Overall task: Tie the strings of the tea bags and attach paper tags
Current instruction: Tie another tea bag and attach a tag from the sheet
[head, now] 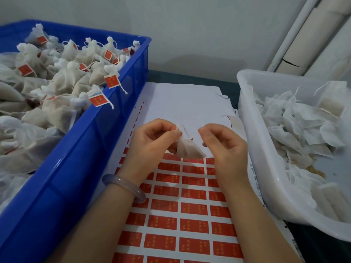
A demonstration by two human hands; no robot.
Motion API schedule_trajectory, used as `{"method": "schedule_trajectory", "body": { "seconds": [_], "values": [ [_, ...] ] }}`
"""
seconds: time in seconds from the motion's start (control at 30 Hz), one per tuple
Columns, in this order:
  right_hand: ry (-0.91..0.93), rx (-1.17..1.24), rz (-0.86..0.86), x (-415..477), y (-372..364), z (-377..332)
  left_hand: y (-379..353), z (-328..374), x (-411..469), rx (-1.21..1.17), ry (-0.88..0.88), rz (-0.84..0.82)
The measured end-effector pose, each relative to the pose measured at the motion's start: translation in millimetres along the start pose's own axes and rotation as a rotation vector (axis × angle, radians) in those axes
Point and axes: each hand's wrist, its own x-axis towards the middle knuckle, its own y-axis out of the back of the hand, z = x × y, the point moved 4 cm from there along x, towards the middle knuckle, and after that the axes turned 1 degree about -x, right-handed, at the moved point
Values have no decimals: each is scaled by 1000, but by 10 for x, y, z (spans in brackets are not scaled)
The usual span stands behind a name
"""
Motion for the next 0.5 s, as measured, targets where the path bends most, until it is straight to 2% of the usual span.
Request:
{"method": "schedule_trajectory", "body": {
  "seconds": [0.13, 0.23, 0.33, 0.5],
  "values": [
    [40, -48, -212, -36, -142, -44, -41, 28, -11, -42, -55, -114],
    [12, -76, -162, -43, -128, -23, -42, 21, -10, -15, -84, -121],
    [105, -202, -53, -42, -77, -38, -51, 6, -16, 22, -81, -95],
    [129, -176, -130, -70, -126, -32, -52, 20, -16, 33, -102, -116]
  ]
}}
